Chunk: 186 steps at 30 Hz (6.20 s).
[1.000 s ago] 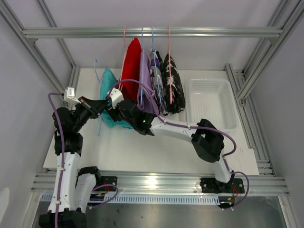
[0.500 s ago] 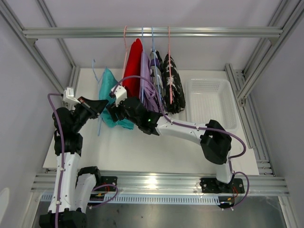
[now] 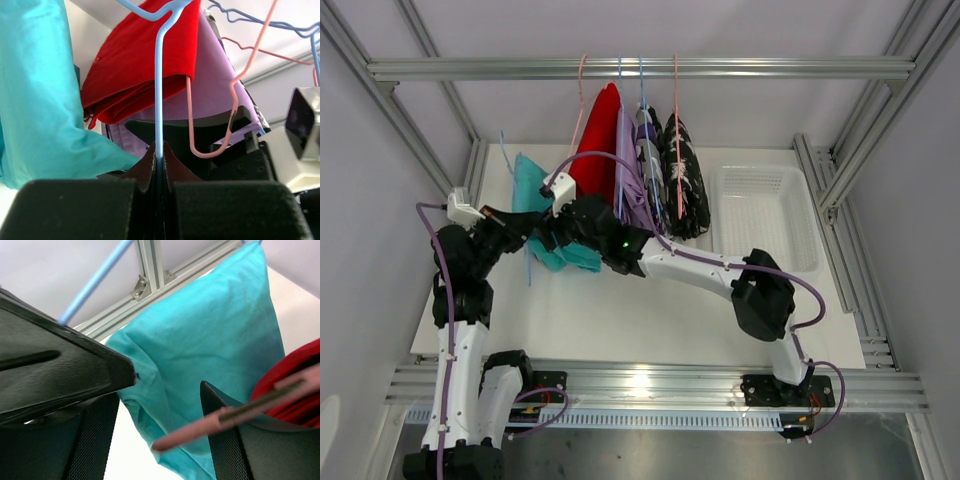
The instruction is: Remove the trousers from the hanger
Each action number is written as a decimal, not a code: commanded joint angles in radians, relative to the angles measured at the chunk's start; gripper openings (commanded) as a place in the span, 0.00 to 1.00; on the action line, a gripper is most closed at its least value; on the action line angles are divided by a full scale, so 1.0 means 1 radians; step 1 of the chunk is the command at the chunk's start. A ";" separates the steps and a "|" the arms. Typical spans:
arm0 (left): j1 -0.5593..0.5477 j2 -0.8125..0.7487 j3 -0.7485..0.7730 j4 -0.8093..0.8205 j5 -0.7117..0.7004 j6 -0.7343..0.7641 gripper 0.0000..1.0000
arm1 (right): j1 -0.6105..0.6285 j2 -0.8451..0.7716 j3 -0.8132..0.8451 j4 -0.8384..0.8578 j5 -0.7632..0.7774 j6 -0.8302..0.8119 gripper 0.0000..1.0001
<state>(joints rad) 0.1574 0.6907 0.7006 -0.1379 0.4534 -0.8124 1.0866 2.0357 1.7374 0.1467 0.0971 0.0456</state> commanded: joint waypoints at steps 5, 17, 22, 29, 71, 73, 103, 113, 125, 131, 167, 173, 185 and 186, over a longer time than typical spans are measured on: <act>0.013 -0.019 0.048 -0.002 -0.013 -0.022 0.00 | -0.022 0.067 0.076 0.005 -0.054 0.014 0.68; 0.021 -0.013 0.040 0.009 0.005 -0.027 0.00 | -0.025 0.112 0.082 0.042 -0.158 0.025 0.70; 0.024 -0.005 0.039 0.015 0.021 -0.033 0.00 | -0.034 0.158 0.143 0.037 -0.214 0.046 0.71; 0.024 -0.002 0.034 0.027 0.028 -0.034 0.00 | -0.056 0.205 0.203 0.036 -0.221 0.069 0.70; 0.062 -0.008 0.007 0.103 0.091 -0.027 0.00 | 0.012 -0.190 -0.117 -0.030 -0.154 0.013 0.00; 0.062 -0.008 0.007 0.106 0.099 -0.025 0.00 | 0.015 -0.213 -0.140 -0.033 -0.142 0.007 0.00; -0.190 -0.146 -0.010 -0.042 -0.032 0.073 0.00 | 0.111 -0.390 -0.432 0.010 -0.005 0.057 0.42; -0.191 -0.131 -0.023 -0.020 -0.009 0.075 0.00 | 0.154 -0.293 -0.388 0.030 0.073 0.043 0.61; -0.191 -0.141 -0.019 -0.020 0.008 0.078 0.00 | 0.160 -0.203 -0.335 0.088 0.283 -0.021 0.64; -0.191 -0.137 -0.023 -0.016 0.014 0.078 0.00 | 0.148 -0.170 -0.300 0.097 0.248 -0.018 0.61; -0.190 -0.129 -0.041 -0.069 -0.028 0.088 0.00 | 0.131 -0.222 -0.230 -0.007 0.213 0.014 0.00; -0.190 -0.106 -0.033 -0.114 -0.090 0.085 0.00 | 0.156 -0.359 -0.202 -0.113 0.231 -0.012 0.00; -0.190 -0.114 -0.033 -0.144 -0.147 0.093 0.00 | 0.185 -0.566 -0.203 -0.233 0.277 -0.041 0.00; -0.190 -0.112 -0.035 -0.143 -0.148 0.093 0.00 | 0.187 -0.578 -0.197 -0.237 0.280 -0.068 0.00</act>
<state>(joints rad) -0.0273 0.5804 0.6540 -0.2955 0.3351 -0.7509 1.2644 1.5620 1.4555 -0.1520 0.3344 0.0193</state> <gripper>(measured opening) 0.012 0.022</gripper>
